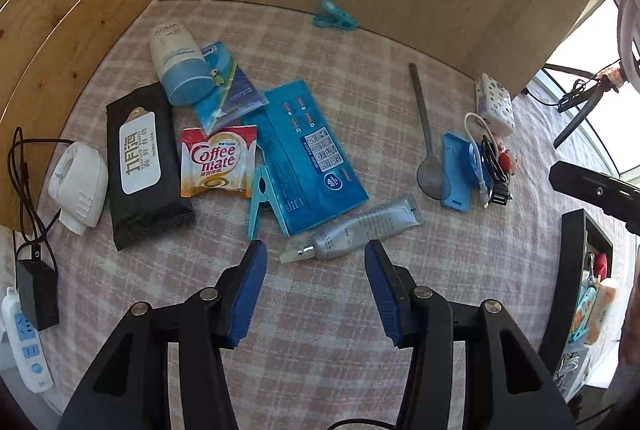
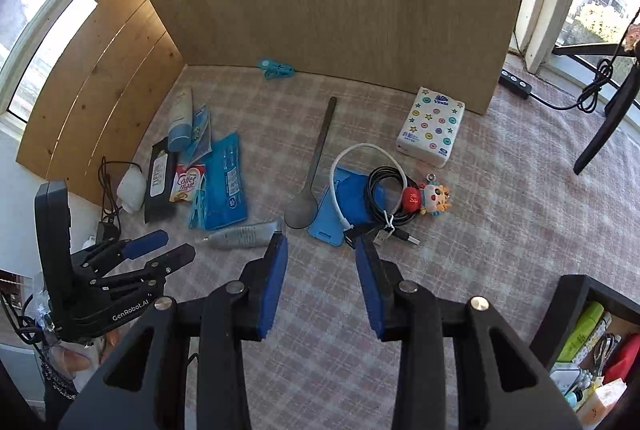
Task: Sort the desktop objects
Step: 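Grasp a blue clothespin with left gripper while right gripper grasps the metal spoon handle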
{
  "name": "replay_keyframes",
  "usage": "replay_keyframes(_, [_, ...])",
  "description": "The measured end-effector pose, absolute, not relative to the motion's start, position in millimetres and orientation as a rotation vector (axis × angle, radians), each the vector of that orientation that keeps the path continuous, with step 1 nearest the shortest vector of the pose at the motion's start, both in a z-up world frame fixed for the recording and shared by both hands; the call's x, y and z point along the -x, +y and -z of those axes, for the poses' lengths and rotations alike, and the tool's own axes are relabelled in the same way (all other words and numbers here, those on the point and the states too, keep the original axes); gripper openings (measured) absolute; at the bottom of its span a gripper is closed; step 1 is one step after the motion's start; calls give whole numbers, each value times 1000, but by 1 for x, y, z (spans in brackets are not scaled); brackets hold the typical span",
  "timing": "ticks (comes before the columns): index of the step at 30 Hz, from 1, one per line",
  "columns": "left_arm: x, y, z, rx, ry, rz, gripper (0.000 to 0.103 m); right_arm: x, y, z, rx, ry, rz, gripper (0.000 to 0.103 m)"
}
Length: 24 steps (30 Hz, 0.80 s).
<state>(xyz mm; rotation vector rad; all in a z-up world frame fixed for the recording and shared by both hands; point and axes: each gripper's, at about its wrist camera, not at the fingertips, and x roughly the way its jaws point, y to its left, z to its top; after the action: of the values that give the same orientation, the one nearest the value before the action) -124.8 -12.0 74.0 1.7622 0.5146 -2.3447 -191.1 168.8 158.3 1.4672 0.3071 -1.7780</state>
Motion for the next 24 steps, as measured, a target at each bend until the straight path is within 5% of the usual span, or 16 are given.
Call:
replay_keyframes(13, [147,-43,-37,-1811,606,2251,47,210,69,-73,-1629,389,1683,35])
replay_keyframes(24, [145,-44,-22,-1834,607,2233,35,212,60,-68,-1618,452,1706,34])
